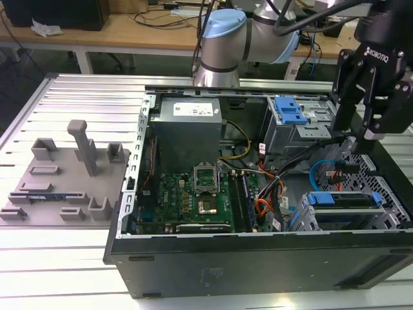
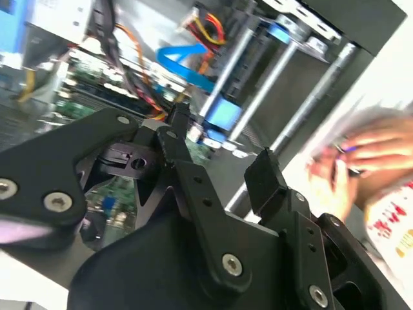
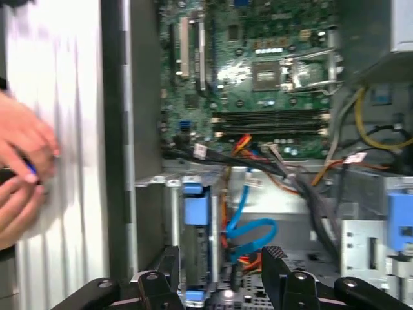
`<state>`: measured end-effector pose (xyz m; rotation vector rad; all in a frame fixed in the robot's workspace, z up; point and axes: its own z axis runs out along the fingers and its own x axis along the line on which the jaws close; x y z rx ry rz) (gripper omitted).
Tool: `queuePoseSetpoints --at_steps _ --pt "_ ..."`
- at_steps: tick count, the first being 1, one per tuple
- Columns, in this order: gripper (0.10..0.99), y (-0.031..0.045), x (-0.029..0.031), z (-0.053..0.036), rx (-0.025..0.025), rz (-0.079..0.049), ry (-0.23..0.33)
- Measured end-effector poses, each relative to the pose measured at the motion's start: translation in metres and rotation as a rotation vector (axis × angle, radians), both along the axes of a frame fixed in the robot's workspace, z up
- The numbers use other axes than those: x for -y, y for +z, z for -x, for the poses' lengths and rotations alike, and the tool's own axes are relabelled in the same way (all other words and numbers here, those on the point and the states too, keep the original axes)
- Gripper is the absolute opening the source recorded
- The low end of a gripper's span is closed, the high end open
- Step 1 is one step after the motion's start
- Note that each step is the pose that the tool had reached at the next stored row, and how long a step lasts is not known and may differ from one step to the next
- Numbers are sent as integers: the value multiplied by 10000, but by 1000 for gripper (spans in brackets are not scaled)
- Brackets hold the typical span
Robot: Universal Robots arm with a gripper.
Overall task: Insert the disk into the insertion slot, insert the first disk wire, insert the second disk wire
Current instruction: 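Insert the first disk wire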
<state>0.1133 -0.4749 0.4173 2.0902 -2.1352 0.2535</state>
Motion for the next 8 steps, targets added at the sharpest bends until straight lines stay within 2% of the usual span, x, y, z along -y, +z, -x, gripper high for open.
queuePoseSetpoints --at_steps 1,2,5,6,8 --pt "624 1 0 0 18 181 -23" --pt "624 0 0 0 54 290 -59" --pt "624 -12 0 -1 192 362 -216" --pt "624 -22 5 2 267 381 -255" --pt "624 -39 26 28 305 399 -256"
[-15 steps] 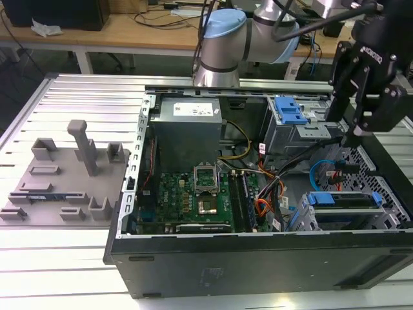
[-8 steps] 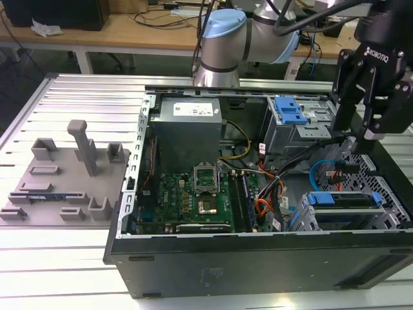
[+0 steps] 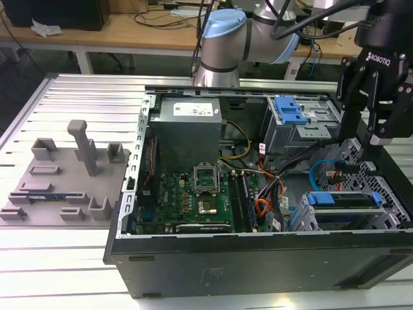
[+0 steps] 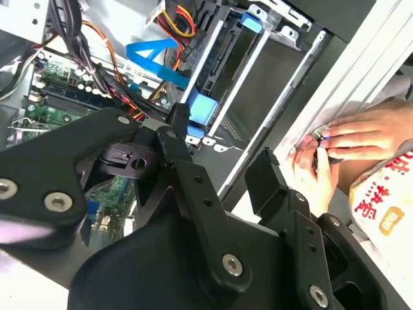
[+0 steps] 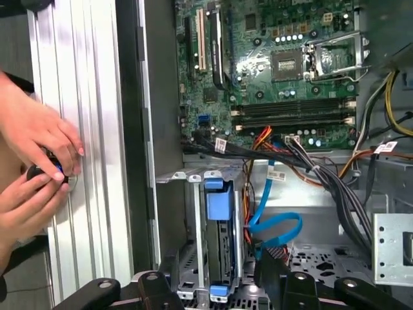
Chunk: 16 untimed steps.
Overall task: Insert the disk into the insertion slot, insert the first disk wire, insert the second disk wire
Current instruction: 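Insert the first disk wire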
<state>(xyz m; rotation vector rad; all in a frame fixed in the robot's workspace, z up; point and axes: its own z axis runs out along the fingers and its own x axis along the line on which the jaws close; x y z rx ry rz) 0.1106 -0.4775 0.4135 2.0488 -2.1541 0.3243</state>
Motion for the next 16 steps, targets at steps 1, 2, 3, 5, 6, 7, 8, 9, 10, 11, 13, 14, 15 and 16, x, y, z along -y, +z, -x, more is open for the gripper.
queuePoseSetpoints --at_steps 1,2,3,5,6,7,8,9,10,11,13,14,15,16 --pt "624 -12 0 1 3 2 0" --pt "624 -24 0 1 4 9 7" --pt "624 -34 0 -1 4 21 18" --pt "624 -60 0 -36 4 64 79" --pt "624 -80 0 -77 4 113 118" --pt "624 -96 0 -115 4 172 146" --pt "624 -108 0 -140 4 214 163" --pt "624 -123 0 -171 3 267 182" --pt "624 -135 -1 -197 3 316 198" --pt "624 -145 -3 -217 3 355 206" --pt "624 -171 -55 -257 2 532 209" --pt "624 -181 -90 -260 1 574 210" --pt "624 -194 -128 -263 0 610 208" --pt "624 -202 -151 -266 0 627 206"
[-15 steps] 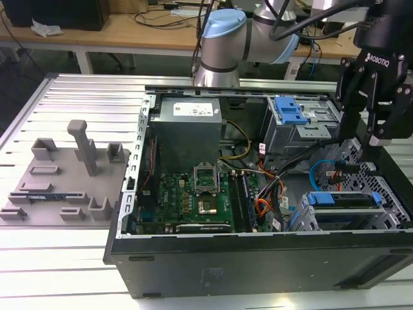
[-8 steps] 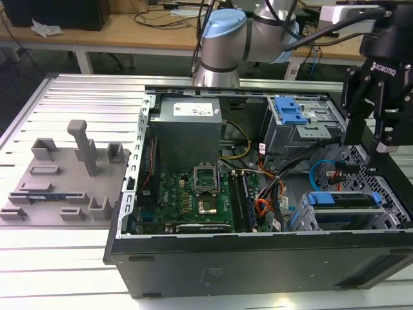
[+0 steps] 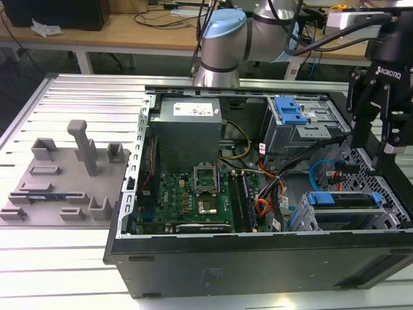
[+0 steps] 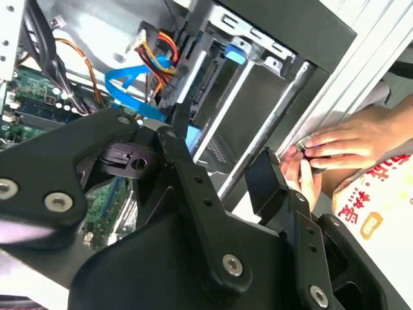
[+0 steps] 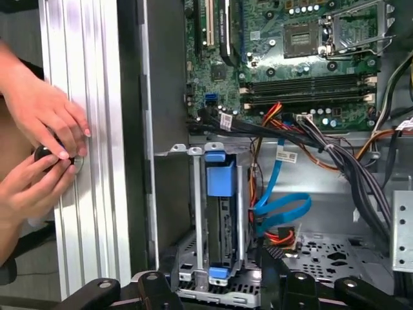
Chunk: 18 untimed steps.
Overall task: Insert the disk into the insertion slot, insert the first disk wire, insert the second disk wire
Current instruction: 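Insert the first disk wire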
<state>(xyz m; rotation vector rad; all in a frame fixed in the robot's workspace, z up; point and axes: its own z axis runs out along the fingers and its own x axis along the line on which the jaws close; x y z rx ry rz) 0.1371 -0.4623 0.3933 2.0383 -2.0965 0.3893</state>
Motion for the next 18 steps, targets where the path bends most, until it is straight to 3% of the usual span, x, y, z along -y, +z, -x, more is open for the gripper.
queuePoseSetpoints --at_steps 1,4,6,9,15,18 --pt "624 -26 -50 -6 0 36 -22" --pt "608 -64 -89 -10 0 48 -92" --pt "471 -87 -117 -15 0 50 -115" --pt "471 -114 -161 -27 0 60 -136" --pt "471 -186 -168 -50 -1 61 -841" --pt "471 -217 -184 -137 2 146 -901"
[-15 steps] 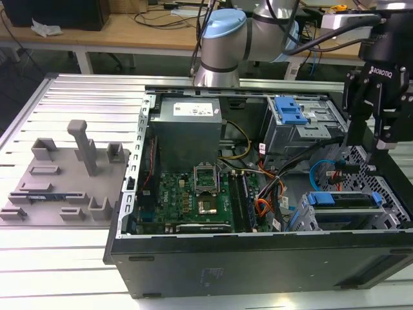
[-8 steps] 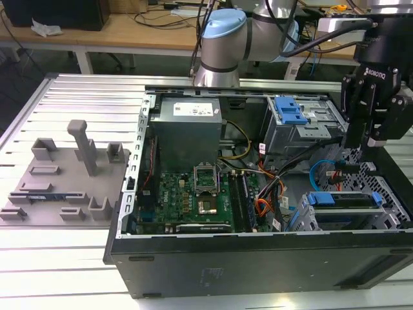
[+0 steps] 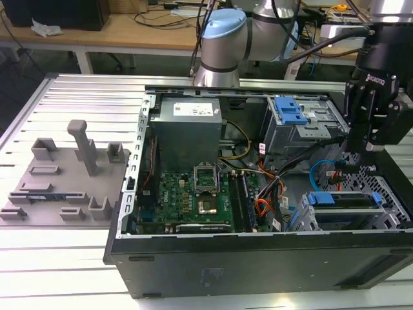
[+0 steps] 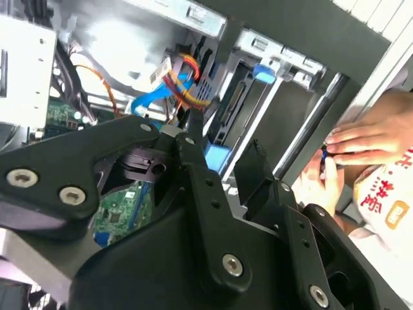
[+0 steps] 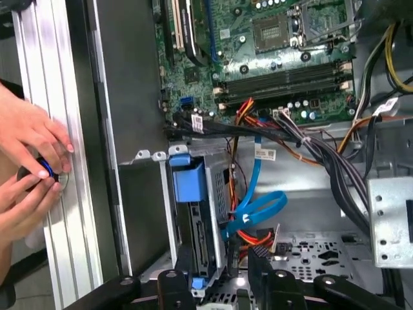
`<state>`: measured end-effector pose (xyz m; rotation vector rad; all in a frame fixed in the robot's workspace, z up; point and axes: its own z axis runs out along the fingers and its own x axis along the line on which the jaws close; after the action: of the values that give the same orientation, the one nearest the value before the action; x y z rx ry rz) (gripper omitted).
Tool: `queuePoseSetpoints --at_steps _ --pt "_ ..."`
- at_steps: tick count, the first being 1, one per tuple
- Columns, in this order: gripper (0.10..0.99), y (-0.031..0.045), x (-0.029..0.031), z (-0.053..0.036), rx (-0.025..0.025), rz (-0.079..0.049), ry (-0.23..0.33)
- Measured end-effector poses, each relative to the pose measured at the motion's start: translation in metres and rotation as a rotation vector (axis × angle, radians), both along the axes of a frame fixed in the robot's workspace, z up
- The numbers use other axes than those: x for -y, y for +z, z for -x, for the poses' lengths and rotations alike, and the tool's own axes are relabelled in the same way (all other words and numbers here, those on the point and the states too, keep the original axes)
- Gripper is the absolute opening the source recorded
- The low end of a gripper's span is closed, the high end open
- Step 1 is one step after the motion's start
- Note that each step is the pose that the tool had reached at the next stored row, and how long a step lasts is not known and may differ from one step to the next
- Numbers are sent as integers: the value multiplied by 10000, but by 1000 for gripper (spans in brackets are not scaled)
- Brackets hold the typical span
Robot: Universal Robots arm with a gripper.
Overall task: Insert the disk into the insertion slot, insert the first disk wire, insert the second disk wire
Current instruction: 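Insert the first disk wire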
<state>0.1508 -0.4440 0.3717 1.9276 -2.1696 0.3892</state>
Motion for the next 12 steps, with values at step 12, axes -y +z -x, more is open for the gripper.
queuePoseSetpoints --at_steps 12 --pt "471 -149 -70 86 257 207 357"
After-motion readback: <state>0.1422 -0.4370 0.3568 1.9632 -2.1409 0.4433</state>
